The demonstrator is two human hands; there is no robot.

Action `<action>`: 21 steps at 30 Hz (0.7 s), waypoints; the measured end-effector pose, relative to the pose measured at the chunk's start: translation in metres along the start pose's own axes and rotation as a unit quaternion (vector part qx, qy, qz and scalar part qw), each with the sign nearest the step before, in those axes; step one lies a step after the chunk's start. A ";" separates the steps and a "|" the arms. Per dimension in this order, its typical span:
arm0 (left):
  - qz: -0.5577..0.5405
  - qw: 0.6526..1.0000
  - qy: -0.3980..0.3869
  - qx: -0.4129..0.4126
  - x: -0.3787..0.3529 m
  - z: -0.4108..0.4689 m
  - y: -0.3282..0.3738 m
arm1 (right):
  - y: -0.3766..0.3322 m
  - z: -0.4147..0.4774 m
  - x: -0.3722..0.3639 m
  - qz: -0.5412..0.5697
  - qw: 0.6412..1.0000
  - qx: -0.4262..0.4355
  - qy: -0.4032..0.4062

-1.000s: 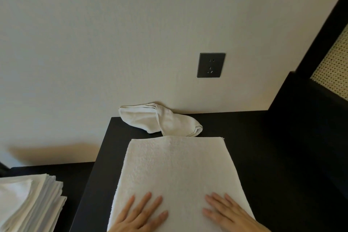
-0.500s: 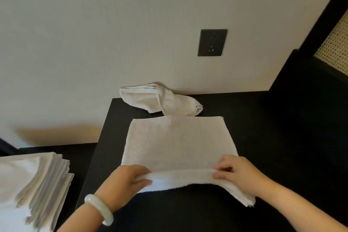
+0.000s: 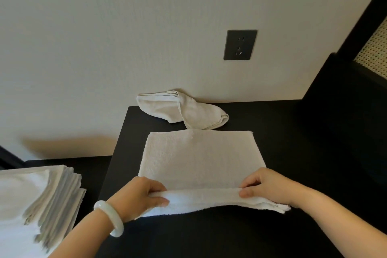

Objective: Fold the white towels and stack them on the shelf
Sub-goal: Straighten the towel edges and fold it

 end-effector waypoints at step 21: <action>-0.164 0.949 0.229 0.141 0.009 0.015 -0.019 | 0.064 0.003 0.022 0.103 0.906 -0.120 0.391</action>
Point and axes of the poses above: each hand's wrist, its own z-axis towards the middle knuckle, its own x-axis out of the back of the hand, y = z × x, the point moved 3 cm from there along z, towards the middle knuckle
